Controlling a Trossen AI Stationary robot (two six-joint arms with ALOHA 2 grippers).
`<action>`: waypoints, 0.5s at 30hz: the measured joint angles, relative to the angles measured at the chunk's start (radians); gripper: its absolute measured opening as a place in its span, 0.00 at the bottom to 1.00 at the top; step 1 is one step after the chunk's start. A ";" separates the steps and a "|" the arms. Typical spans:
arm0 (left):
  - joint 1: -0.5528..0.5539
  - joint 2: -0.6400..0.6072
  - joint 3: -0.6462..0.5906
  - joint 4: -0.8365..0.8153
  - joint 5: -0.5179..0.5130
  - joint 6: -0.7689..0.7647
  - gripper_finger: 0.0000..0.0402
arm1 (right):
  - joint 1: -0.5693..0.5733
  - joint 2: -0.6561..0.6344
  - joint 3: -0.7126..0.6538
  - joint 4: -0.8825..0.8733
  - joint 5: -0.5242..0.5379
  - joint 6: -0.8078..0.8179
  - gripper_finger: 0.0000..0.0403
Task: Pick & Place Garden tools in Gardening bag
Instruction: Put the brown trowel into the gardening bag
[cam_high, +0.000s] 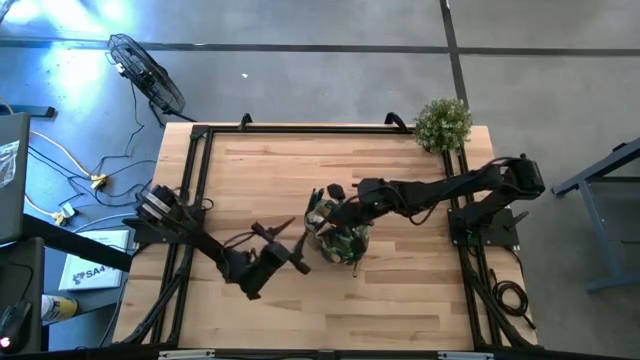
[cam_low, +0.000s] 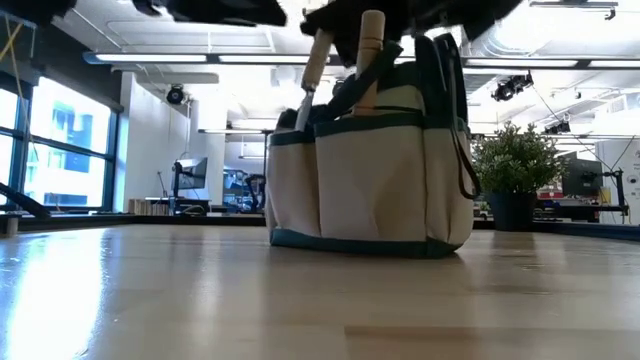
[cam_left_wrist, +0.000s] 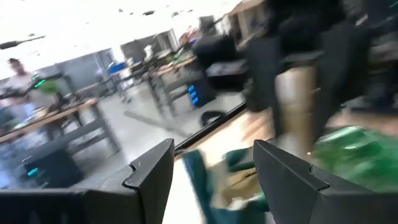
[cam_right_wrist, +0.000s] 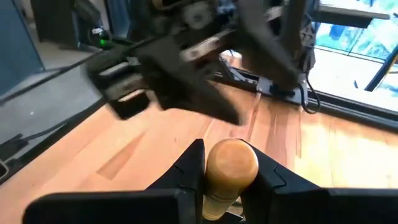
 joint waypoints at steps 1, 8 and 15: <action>-0.007 -0.018 0.000 -0.001 -0.029 0.025 0.53 | 0.004 0.000 0.020 -0.026 0.001 -0.012 0.13; -0.090 -0.176 -0.001 -0.009 -0.055 0.146 0.53 | 0.014 0.000 0.118 -0.166 -0.004 -0.066 0.13; -0.215 -0.360 -0.001 -0.010 -0.057 0.162 0.53 | -0.014 0.014 0.120 -0.170 -0.019 -0.078 0.13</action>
